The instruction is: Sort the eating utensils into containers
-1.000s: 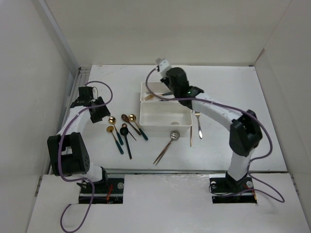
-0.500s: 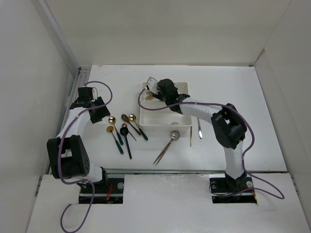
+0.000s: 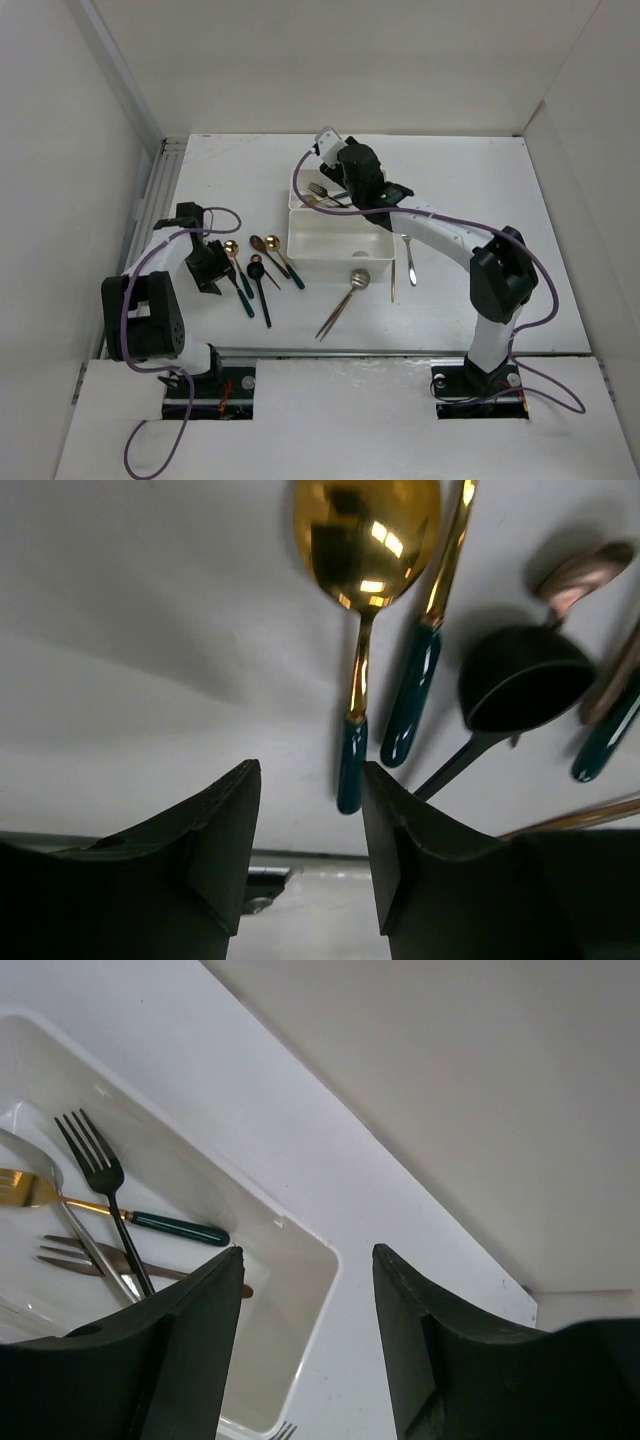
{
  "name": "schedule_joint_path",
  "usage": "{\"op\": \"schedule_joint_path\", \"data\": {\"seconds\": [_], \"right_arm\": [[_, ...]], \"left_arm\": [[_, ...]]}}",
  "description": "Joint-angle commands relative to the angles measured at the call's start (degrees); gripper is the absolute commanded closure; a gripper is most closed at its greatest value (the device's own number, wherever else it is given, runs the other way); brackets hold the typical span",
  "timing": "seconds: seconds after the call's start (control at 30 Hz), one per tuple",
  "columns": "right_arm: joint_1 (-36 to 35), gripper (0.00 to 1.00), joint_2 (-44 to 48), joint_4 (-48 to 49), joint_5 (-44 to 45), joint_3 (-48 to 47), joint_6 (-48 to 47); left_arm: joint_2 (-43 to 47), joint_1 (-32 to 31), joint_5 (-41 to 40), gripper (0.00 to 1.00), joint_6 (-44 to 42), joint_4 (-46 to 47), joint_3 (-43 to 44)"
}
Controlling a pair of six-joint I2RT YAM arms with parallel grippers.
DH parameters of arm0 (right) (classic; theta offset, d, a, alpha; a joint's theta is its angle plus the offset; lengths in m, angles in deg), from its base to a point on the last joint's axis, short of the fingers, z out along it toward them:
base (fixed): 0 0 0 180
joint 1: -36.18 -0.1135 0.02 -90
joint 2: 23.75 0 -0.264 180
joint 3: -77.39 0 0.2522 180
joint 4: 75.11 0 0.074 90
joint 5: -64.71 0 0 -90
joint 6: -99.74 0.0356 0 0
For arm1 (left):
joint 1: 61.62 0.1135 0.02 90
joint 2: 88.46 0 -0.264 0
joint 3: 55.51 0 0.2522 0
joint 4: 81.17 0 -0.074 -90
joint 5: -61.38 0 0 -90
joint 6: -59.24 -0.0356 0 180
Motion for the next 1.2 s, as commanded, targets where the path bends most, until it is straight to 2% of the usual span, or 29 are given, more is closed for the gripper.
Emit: {"op": "schedule_joint_path", "data": {"seconds": [0.0, 0.23, 0.4, 0.5, 0.6, 0.63, 0.73, 0.83, 0.97, 1.07, 1.1, 1.17], "right_arm": [[0.0, 0.4, 2.4, 2.7, 0.9, 1.2, 3.6], [0.5, 0.4, 4.7, 2.7, 2.0, 4.1, 4.1], [1.0, 0.4, 6.9, 2.7, 6.1, 6.0, 3.1], [1.6, 0.4, 7.4, 2.7, 11.2, 6.0, 0.9], [2.3, 0.4, 9.5, 2.7, 11.9, 6.0, -0.2], [2.8, 0.4, 10.2, 2.7, 11.9, 6.0, -0.2], [3.3, 0.4, 12.1, 2.7, 10.6, 6.5, 0.8], [3.3, 0.41, 12.6, 2.7, 10.1, 7.0, 0.8], [3.3, 0.42, 13.9, 2.7, 10.1, 6.3, 2.1], [3.8, 0.42, 13.9, 2.7, 9.3, 5.1, 4.1], [3.8, 0.42, 14.6, 2.7, 9.3, 5.1, 4.6], [4.4, 0.42, 15.3, 2.7, 8.6, 4.6, 5.3]], "left_arm": [[-0.4, -2.4, 1.5, 0.59, 1.2, -6.0, -2.6], [-3.5, -6.4, 3.0, 0.58, 1.2, -3.3, -2.6], [-7.8, -7.0, 1.3, 0.57, 2.4, -1.3, -2.6], [-11.8, -6.3, 0.0, 0.65, 2.4, -0.7, -2.6], [-15.8, -5.3, -2.1, 0.71, 2.4, -0.2, -0.5], [-15.8, -5.3, -2.1, 0.76, 2.4, -0.2, -0.5], [-17.1, -3.9, -2.1, 1.0, 2.9, -0.2, 0.1], [-16.3, -2.9, -2.7, 1.0, 1.8, -0.2, 2.4], [-12.9, -2.4, -5.8, 1.0, -1.5, -2.2, 8.7], [-11.7, -2.4, -11.4, 1.0, -5.9, -2.9, 18.4], [-11.7, -2.4, -12.9, 1.0, -9.0, -2.4, 25.1], [-12.4, -2.4, -12.1, 1.0, -13.4, -0.2, 31.7]]}}
